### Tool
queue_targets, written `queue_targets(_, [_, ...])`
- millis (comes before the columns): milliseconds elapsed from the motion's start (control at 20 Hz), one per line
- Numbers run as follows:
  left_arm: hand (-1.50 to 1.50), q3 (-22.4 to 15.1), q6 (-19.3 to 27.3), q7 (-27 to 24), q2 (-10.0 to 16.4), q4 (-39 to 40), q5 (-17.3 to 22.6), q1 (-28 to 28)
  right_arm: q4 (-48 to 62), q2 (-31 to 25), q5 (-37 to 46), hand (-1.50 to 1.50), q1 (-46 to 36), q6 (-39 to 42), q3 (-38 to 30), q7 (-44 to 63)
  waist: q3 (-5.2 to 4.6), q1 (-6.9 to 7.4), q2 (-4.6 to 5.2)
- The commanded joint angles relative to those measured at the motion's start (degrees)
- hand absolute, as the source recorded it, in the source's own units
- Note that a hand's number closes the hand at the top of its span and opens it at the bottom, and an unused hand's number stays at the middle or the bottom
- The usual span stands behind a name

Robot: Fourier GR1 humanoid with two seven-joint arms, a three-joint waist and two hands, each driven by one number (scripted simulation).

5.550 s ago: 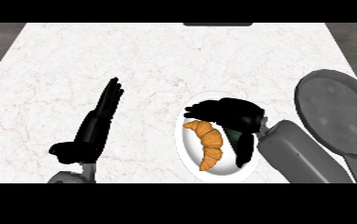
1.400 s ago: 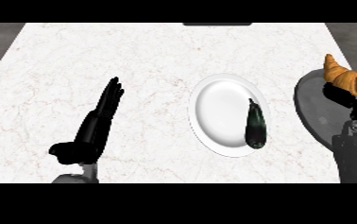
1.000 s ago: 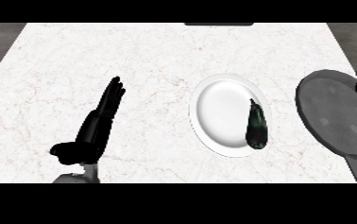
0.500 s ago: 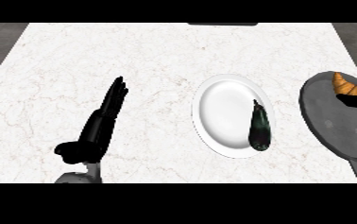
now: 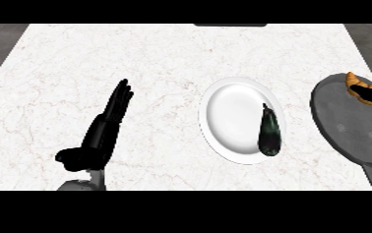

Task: Pick the croissant from the plate and place it in the pan

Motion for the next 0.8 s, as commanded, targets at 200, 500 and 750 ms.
queue_targets(200, [0.00, 3.31, -1.72, -0.91, 1.74, 1.42, 2.06, 0.37, -8.09, 1.41, -14.95, -1.50, 6.35, 7.43, -7.61, -8.51, -0.18, -1.71, -0.54])
queue_targets(500, [0.00, 0.92, 0.21, 0.02, 0.10, -1.45, 0.04, 2.74, -23.73, 4.86, -25.19, -1.50, 17.35, 22.12, -9.04, -8.59, -0.24, -2.53, -0.90])
queue_targets(750, [0.00, 1.93, -0.48, 1.22, 1.70, -4.42, 0.25, 3.28, -37.51, 10.90, -29.48, -1.50, 30.27, 28.76, -7.90, -9.99, -0.21, -2.01, -0.71])
